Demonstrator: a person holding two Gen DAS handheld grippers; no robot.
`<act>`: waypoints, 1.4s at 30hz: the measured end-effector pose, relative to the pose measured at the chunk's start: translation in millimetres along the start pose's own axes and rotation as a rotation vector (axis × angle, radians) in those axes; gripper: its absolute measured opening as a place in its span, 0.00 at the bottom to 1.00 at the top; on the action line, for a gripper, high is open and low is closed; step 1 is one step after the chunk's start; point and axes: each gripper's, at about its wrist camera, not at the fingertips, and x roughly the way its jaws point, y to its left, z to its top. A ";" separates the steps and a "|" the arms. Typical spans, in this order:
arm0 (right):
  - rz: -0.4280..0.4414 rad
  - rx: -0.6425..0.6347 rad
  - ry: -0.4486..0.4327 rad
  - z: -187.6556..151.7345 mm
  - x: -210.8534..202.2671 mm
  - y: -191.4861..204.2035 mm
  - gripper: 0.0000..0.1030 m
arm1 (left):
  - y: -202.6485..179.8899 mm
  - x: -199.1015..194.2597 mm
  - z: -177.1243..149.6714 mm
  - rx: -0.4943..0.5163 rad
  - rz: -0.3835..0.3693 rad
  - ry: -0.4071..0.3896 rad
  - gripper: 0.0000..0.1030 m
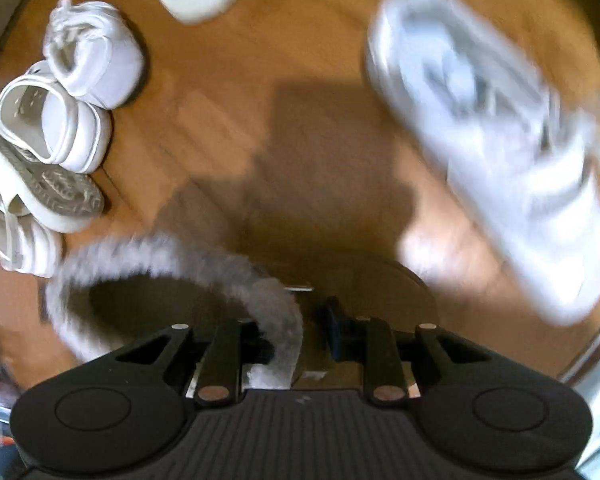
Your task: Organize scattered shoes
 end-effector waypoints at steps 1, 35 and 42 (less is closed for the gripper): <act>0.007 0.014 0.029 -5.6 2.2 0.3 0.40 | 2.3 0.4 -0.8 -0.011 -0.003 0.004 0.84; 0.097 -0.535 -0.194 -19.0 56.1 20.0 0.69 | 31.9 17.0 5.8 -0.005 -0.299 -0.124 0.89; 0.131 -0.467 -0.175 -19.4 53.9 12.5 0.80 | 36.9 -8.6 1.4 0.027 -0.353 -0.132 0.90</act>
